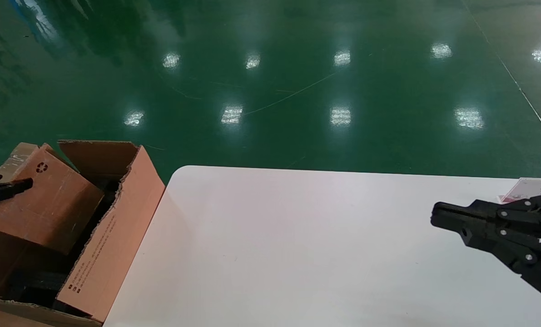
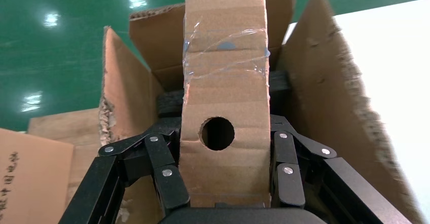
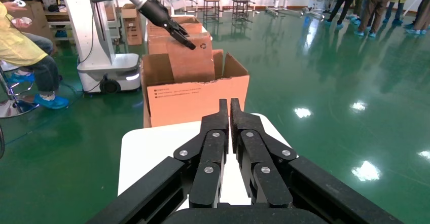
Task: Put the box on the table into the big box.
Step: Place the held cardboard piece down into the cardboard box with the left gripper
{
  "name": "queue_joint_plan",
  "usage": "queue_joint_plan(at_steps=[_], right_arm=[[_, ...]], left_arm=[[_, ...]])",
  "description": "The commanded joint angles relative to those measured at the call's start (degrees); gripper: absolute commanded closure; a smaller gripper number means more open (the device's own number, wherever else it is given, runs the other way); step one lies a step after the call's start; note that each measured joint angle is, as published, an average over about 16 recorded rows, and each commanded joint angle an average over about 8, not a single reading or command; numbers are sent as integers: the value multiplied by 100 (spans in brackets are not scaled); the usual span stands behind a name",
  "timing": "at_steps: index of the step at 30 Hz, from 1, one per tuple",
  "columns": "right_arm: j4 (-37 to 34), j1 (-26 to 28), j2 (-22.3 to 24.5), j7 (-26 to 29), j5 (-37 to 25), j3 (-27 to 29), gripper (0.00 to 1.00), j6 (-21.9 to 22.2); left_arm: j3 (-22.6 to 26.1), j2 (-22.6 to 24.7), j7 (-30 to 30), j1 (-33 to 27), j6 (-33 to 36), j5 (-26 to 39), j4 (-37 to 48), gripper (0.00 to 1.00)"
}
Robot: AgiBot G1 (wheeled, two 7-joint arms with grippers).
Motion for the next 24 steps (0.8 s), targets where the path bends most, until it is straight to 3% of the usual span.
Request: queue_joint_plan(at_steps=[1, 9, 24], right_arm=[[0, 0, 0, 0, 0, 0, 0, 0], [0, 0, 0, 0, 0, 0, 0, 0], [0, 0, 0, 0, 0, -1, 0, 0]], left_arm=[[-94, 98, 217, 141, -236, -108, 262, 100], [-220, 243, 817, 195, -832, -327, 806, 100], [4, 220, 1391, -111, -1350, -334, 1492, 100]])
